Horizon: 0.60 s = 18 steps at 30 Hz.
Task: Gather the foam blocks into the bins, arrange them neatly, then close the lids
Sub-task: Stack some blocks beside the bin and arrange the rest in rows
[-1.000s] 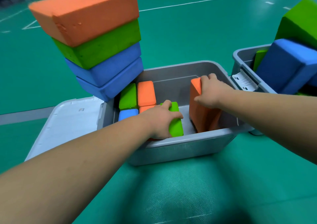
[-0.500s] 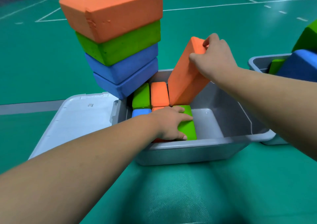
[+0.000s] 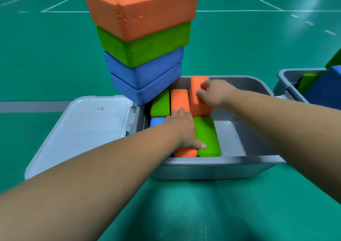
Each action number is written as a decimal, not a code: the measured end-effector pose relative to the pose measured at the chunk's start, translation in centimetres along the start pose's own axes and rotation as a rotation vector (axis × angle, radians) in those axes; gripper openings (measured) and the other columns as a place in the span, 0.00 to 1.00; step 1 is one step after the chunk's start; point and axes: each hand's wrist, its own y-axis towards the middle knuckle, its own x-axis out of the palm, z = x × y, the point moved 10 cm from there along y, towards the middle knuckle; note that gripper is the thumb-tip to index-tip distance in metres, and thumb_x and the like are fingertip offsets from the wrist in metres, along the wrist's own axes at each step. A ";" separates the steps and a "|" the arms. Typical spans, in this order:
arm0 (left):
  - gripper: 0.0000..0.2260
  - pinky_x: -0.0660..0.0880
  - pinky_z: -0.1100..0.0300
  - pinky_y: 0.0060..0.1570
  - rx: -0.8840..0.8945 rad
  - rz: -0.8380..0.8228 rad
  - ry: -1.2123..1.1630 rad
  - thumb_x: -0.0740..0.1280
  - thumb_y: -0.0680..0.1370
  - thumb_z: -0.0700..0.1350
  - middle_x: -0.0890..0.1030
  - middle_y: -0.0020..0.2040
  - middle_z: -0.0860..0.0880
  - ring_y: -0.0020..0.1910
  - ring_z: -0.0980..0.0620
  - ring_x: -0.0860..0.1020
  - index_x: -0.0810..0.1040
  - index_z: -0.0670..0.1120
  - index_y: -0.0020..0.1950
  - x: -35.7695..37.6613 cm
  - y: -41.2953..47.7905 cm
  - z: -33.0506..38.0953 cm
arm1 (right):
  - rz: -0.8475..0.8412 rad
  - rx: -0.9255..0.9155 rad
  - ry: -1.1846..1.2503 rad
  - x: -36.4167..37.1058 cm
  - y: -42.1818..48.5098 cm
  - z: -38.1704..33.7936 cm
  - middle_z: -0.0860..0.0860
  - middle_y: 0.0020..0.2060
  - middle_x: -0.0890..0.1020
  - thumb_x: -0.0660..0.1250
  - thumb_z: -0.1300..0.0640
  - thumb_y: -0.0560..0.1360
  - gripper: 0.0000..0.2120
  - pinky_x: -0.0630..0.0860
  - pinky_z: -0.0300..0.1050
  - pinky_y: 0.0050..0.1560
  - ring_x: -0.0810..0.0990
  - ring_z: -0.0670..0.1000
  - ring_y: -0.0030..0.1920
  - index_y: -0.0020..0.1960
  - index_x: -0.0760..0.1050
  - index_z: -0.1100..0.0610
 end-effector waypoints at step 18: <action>0.50 0.64 0.42 0.74 0.000 -0.020 0.039 0.66 0.69 0.77 0.62 0.78 0.43 0.76 0.39 0.62 0.63 0.43 0.79 0.7 0.2 -0.5 | -0.178 -0.050 -0.095 7.1 0.4 2.3 0.54 0.83 0.52 0.50 0.39 0.86 0.31 0.62 0.56 0.78 0.61 0.61 0.80 0.85 0.47 0.47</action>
